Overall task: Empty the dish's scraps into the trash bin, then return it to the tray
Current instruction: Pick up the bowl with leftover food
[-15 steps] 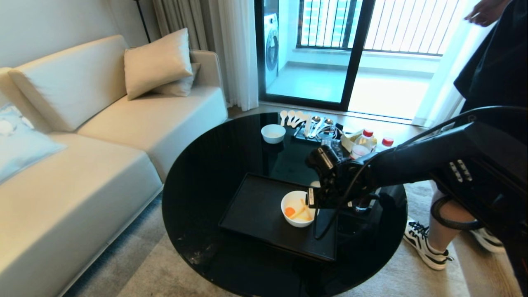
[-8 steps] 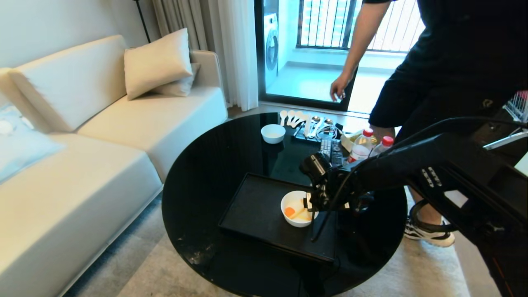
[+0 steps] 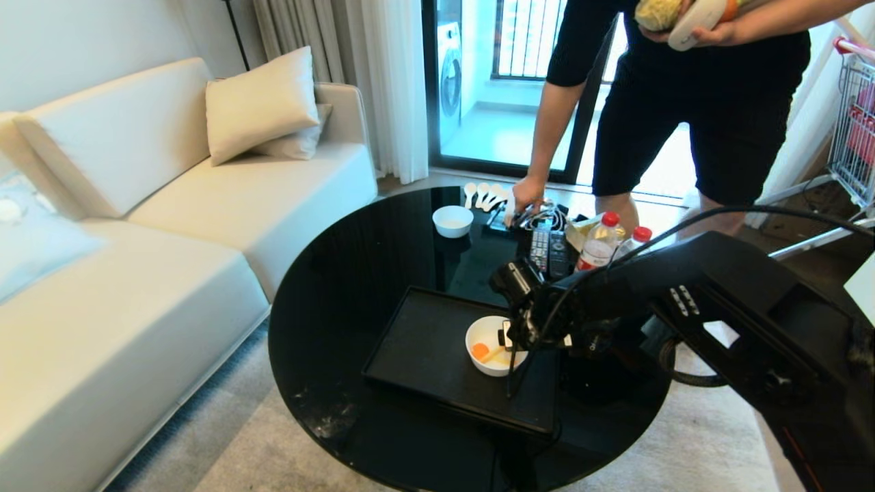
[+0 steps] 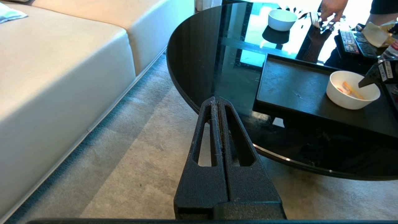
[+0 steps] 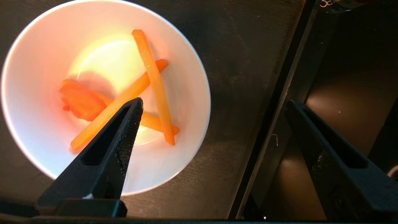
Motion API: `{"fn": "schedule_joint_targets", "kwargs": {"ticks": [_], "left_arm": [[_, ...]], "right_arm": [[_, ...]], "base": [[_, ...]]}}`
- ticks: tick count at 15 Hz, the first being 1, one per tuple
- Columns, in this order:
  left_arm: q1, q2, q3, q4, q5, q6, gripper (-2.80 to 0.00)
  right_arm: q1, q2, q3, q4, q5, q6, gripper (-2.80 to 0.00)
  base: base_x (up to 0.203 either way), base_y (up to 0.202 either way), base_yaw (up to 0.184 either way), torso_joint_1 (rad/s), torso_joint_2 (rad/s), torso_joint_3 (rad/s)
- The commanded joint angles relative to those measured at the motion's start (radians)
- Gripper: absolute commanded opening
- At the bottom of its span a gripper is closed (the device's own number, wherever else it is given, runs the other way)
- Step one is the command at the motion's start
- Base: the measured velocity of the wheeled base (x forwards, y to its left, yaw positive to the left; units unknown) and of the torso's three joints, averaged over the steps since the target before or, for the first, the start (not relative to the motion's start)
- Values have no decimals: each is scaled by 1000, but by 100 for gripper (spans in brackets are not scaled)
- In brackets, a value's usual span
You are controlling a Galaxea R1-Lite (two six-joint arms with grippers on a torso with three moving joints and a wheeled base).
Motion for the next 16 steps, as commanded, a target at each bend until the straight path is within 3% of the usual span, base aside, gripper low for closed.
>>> {"fn": "schedule_joint_targets", "kwargs": {"ticks": [1, 12, 13, 16], "left_arm": [[0, 0, 0, -1, 0, -2, -280], [0, 0, 0, 0, 1, 0, -280], [0, 0, 0, 0, 0, -2, -280], [0, 0, 0, 0, 0, -1, -280]], "right_arm": [[-8, 16, -4, 1, -3, 3, 0], [-28, 51, -4, -17, -8, 3, 0], [-28, 53, -4, -19, -8, 1, -280], [-25, 64, -2, -23, -8, 3, -280]], "base": [[0, 0, 0, 0, 0, 0], [0, 0, 0, 0, 0, 0], [0, 0, 0, 0, 0, 0], [0, 0, 0, 0, 0, 0]]}}
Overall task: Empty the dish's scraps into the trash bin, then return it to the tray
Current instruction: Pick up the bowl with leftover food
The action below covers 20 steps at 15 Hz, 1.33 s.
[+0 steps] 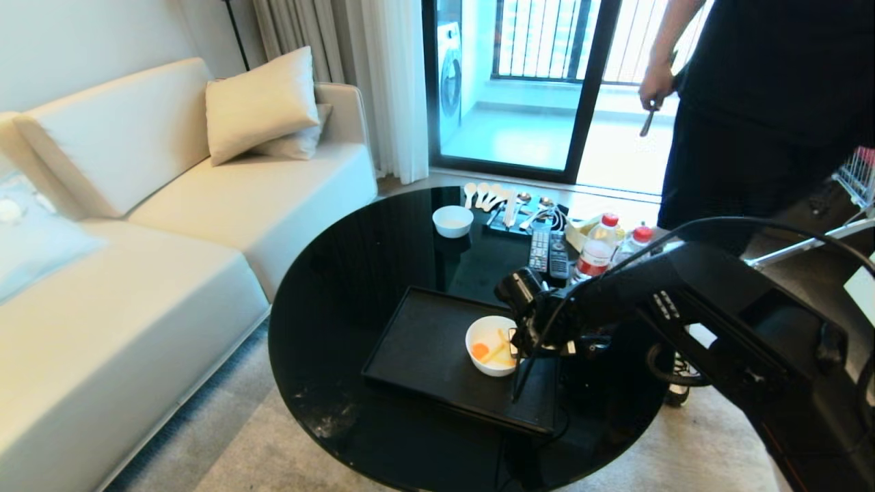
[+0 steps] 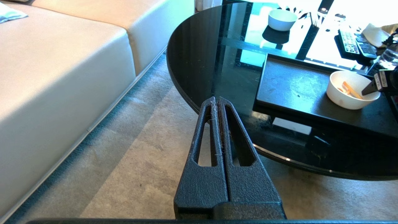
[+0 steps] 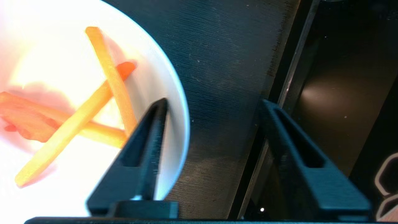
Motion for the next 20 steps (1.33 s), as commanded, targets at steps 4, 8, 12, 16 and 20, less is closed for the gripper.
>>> {"fn": "schedule_joint_targets", "kwargs": {"ticks": [4, 8, 12, 16, 20], "left_arm": [[0, 0, 0, 0, 0, -1, -280], [0, 0, 0, 0, 0, 0, -280], [0, 0, 0, 0, 2, -1, -280], [0, 0, 0, 0, 0, 0, -280], [0, 0, 0, 0, 0, -1, -280]], "right_arm": [[11, 17, 4, 2, -1, 3, -280], [23, 17, 8, 4, 1, 7, -280], [28, 12, 11, 4, 1, 10, -280], [28, -18, 9, 10, 7, 77, -280], [23, -109, 56, 18, 13, 150, -280]], "base": [[0, 0, 0, 0, 0, 0], [0, 0, 0, 0, 0, 0], [0, 0, 0, 0, 0, 0], [0, 0, 0, 0, 0, 0], [0, 0, 0, 0, 0, 0]]}}
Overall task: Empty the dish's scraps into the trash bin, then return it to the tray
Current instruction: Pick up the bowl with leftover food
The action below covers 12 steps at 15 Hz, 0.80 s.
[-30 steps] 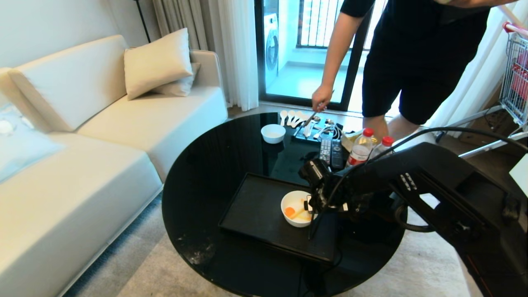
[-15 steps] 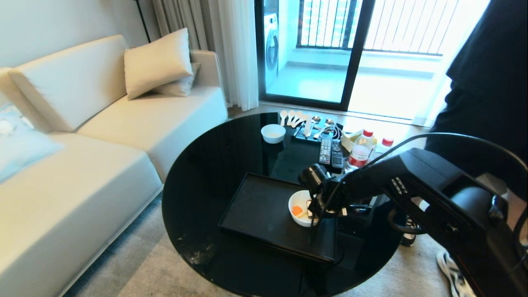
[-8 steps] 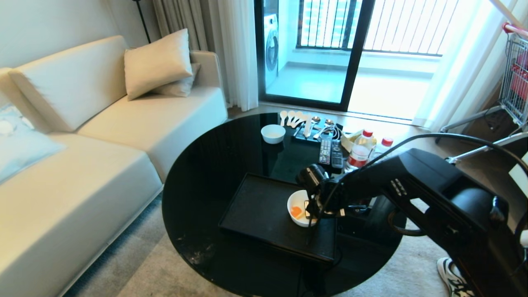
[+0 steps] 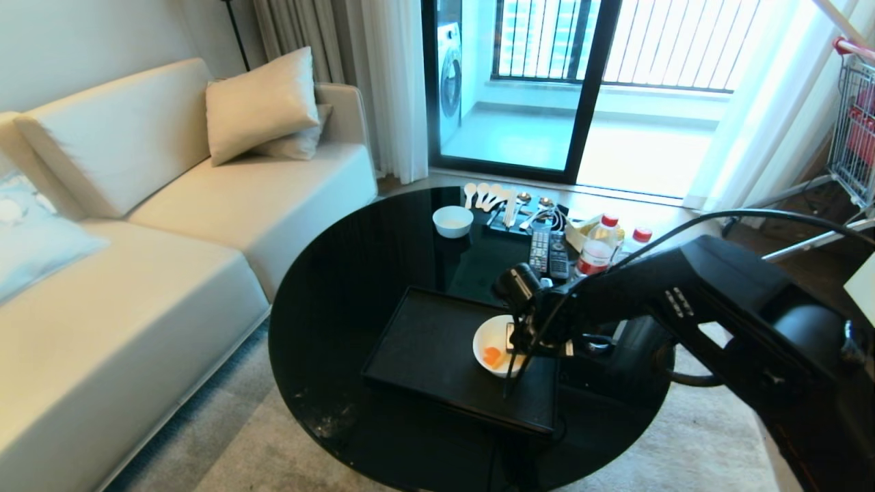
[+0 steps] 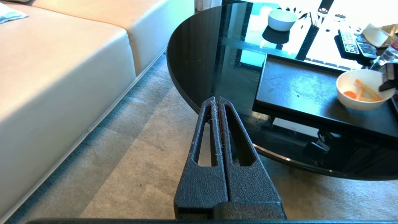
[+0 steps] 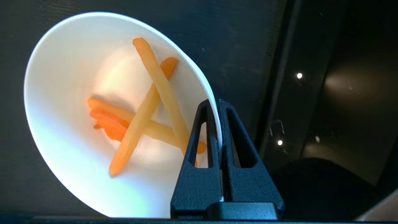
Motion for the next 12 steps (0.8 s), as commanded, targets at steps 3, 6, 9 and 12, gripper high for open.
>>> {"fn": "schedule_joint_targets", "kwargs": {"ticks": [3, 6, 9, 12], "left_arm": [[0, 0, 0, 0, 0, -1, -280], [0, 0, 0, 0, 2, 0, -280], [0, 0, 0, 0, 0, -1, -280], [0, 0, 0, -1, 0, -1, -280]], "right_arm": [[-5, -148, 118, 2, -2, 66, -280], [-5, -245, 217, 8, -1, 140, -280], [-5, -361, 308, 47, -1, 231, -280], [-5, -502, 414, 72, -1, 296, -280]], "base": [[0, 0, 0, 0, 0, 0], [0, 0, 0, 0, 0, 0], [0, 0, 0, 0, 0, 0], [0, 0, 0, 0, 0, 0]]}}
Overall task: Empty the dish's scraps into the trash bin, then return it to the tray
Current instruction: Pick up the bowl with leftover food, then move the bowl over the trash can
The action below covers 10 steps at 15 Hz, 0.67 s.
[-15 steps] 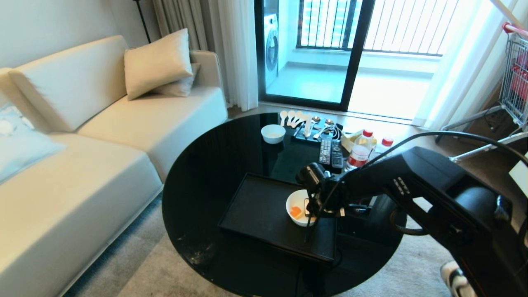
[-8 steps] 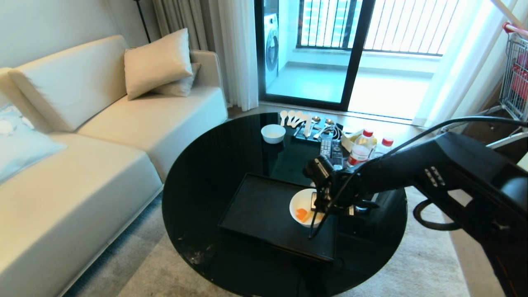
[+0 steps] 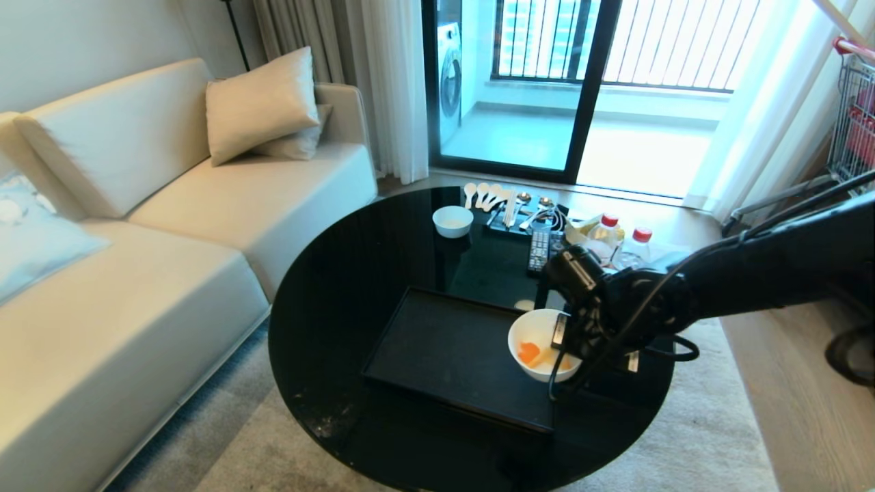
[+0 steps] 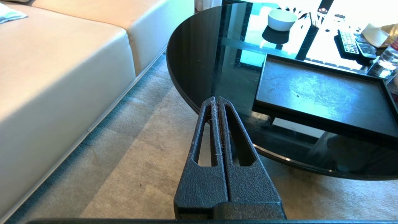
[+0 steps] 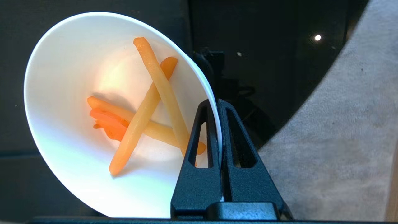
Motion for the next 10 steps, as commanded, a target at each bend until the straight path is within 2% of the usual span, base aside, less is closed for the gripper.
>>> {"fn": "schedule_joint_targets", "kwargs": {"ticks": [1, 5, 10], "left_arm": [[0, 0, 0, 0, 0, -1, -280], [0, 0, 0, 0, 0, 0, -280], [0, 0, 0, 0, 0, 0, -280]], "right_arm": [[0, -163, 85, 10, -3, 35, -280], [-18, -366, 252, 71, -7, 138, -280], [-144, -618, 483, 84, -15, 167, -280]], "base": [[0, 0, 0, 0, 0, 0], [0, 0, 0, 0, 0, 0], [0, 0, 0, 0, 0, 0]]}}
